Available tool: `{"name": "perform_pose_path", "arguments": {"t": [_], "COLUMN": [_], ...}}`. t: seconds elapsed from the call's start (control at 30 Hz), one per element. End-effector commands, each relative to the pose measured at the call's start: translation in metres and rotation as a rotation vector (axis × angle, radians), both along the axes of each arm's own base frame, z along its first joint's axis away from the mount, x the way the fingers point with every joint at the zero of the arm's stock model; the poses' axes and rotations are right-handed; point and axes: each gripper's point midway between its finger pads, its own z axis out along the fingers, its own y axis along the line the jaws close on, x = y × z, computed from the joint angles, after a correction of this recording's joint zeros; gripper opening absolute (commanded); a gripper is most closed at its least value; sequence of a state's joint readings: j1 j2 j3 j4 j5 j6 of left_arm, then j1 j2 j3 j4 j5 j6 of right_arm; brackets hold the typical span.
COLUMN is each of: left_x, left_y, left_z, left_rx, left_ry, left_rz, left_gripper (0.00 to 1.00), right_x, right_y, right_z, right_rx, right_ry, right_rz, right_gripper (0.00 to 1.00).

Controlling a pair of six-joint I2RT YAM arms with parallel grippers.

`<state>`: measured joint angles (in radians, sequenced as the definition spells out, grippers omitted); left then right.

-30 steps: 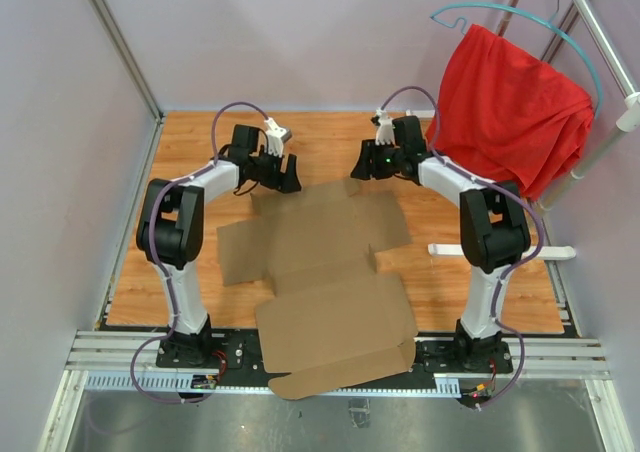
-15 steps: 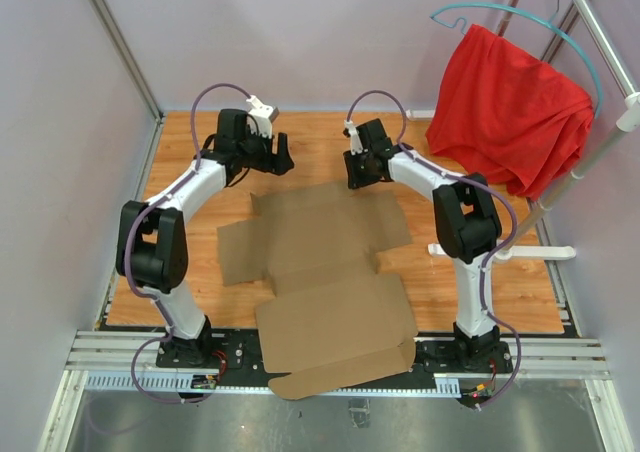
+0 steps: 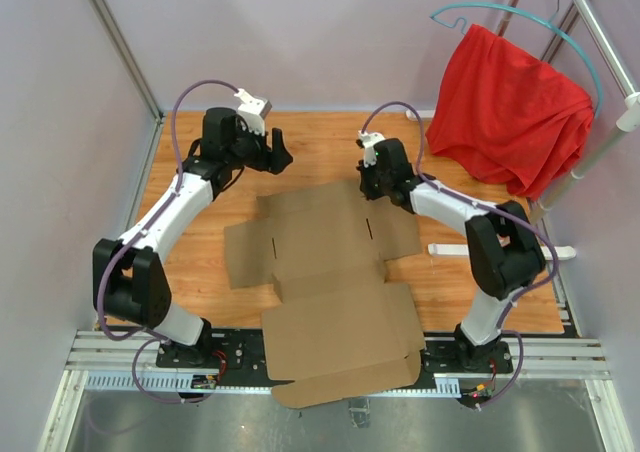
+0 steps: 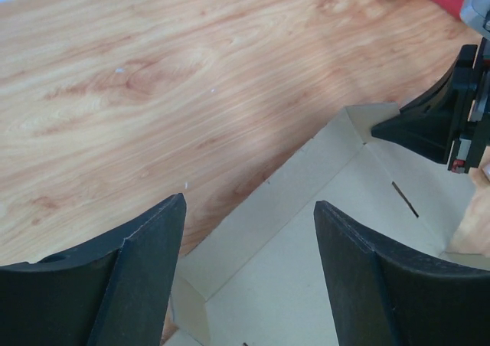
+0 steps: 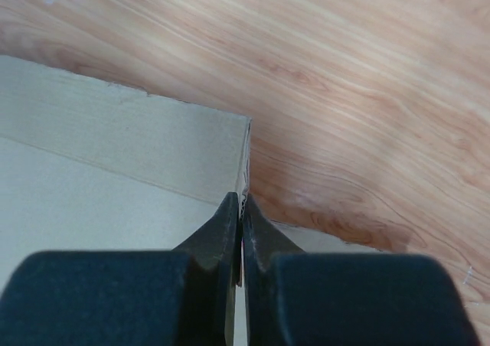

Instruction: Fold the paper box

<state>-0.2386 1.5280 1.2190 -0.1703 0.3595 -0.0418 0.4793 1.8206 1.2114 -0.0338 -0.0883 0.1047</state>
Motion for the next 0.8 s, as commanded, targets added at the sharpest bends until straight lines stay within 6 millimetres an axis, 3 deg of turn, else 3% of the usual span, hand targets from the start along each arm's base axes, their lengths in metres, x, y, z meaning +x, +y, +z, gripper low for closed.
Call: {"name": "perform_pose_path", "arguments": {"t": [0.0, 0.1, 0.3, 0.47, 0.77], "left_x": [-0.018, -0.023, -0.032, -0.045, -0.075], "left_y": [-0.014, -0.021, -0.030, -0.043, -0.067], "left_z": [0.032, 0.037, 0.042, 0.033, 0.018], "left_rx": [0.020, 0.065, 0.102, 0.113, 0.181], "left_ry": [-0.086, -0.100, -0.129, -0.136, -0.164], "left_rz": [-0.047, -0.061, -0.105, -0.181, -0.304], "left_gripper": [0.74, 0.76, 0.77, 0.77, 0.77], "right_x": [0.009, -0.004, -0.030, -0.049, -0.055], "right_y": [0.012, 0.009, 0.004, -0.003, -0.007], "right_z": [0.065, 0.097, 0.137, 0.147, 0.144], "right_rx": [0.154, 0.243, 0.333, 0.395, 0.407], "right_ry": [-0.280, -0.409, -0.645, -0.798, -0.805], "right_rz": [0.007, 0.020, 0.095, 0.119, 0.110], "right_gripper": [0.01, 0.01, 0.01, 0.01, 0.01]}}
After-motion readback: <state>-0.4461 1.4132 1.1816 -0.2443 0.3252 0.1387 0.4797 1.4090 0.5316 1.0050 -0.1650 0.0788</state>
